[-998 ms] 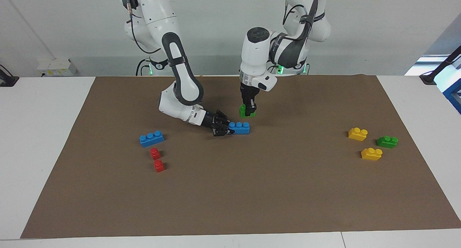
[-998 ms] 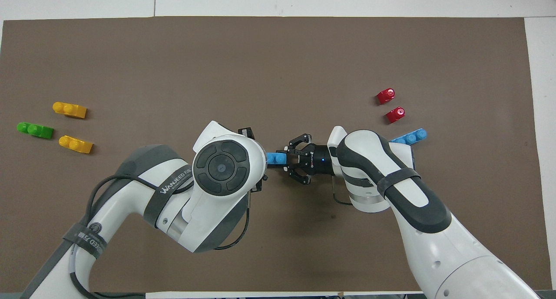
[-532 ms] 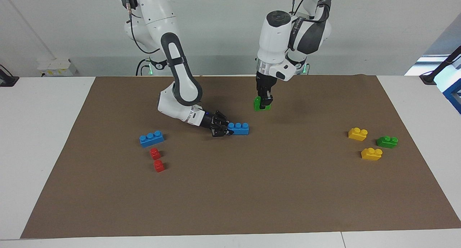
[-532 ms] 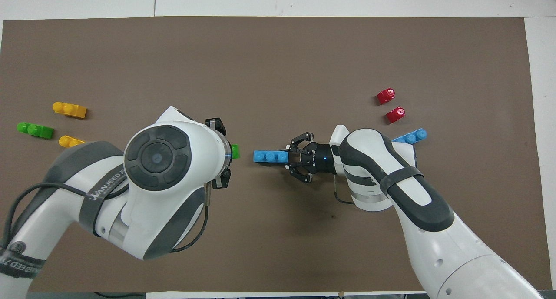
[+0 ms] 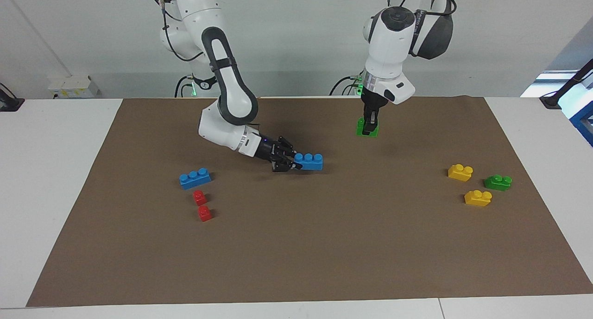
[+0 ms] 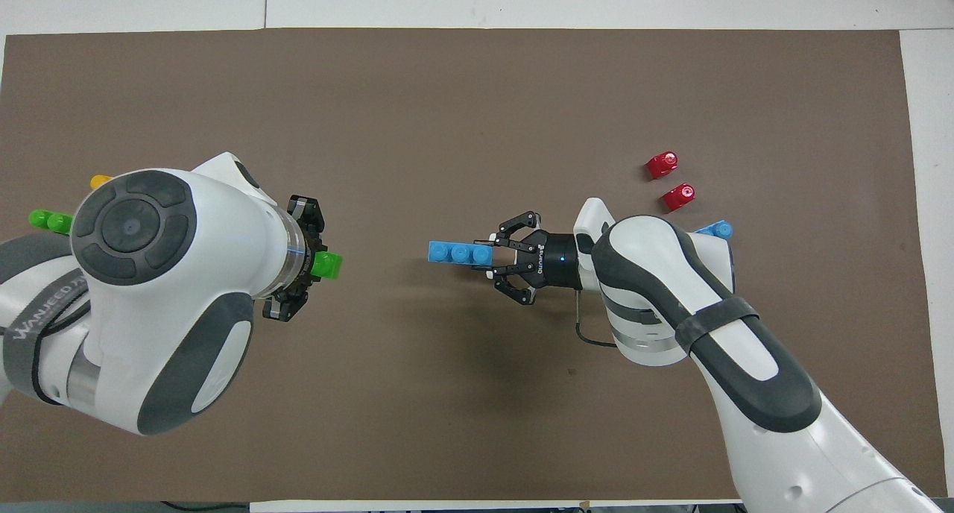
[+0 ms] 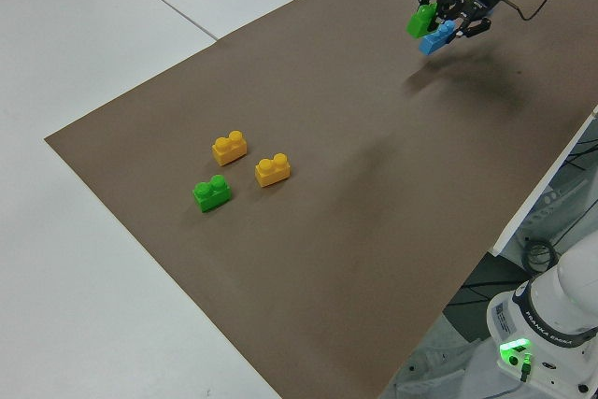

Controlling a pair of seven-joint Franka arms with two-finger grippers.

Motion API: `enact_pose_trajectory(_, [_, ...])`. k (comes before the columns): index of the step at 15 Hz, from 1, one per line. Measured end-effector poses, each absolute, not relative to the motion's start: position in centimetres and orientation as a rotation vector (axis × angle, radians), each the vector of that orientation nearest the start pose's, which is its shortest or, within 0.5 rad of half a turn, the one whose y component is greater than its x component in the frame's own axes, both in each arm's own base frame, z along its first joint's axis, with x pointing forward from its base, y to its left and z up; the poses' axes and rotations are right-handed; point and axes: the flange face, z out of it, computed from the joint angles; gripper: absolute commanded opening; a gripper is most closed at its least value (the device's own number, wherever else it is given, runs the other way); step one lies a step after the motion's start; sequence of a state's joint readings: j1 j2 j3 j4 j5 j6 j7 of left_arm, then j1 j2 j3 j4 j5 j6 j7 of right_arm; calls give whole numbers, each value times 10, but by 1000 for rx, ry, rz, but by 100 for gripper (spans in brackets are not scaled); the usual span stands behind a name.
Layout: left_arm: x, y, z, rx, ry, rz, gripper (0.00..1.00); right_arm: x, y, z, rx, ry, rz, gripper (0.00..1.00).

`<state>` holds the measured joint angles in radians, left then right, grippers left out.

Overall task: Remove green block with left arm and hold with right
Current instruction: 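Carry the green brick toward the yellow bricks while the right gripper carries blue, then lower the green brick with the left gripper while the right gripper lowers blue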

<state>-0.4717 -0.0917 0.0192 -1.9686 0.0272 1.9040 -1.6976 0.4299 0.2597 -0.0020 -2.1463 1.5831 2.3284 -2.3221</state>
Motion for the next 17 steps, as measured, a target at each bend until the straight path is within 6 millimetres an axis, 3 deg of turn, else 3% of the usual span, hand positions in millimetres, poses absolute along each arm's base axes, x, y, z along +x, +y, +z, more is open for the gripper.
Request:
enact_pose_trajectory(2, [488, -213, 513, -2638, -1705, -42, 0, 519, 241, 302, -1682, -1566, -1004, 0])
enact_pose_trajectory(5, [498, -178, 512, -2742, -1494, -17, 0, 530, 206, 325, -1654, -1579, -973, 0])
enact_pose_trajectory(11, [510, -102, 513, -2921, -1056, 56, 0, 537, 104, 336, -1571, -1592, -887, 0])
enact_pose_trajectory(17, [512, -31, 503, -3042, -644, 113, 0, 519, -9, 343, -1563, -1608, -788, 0])
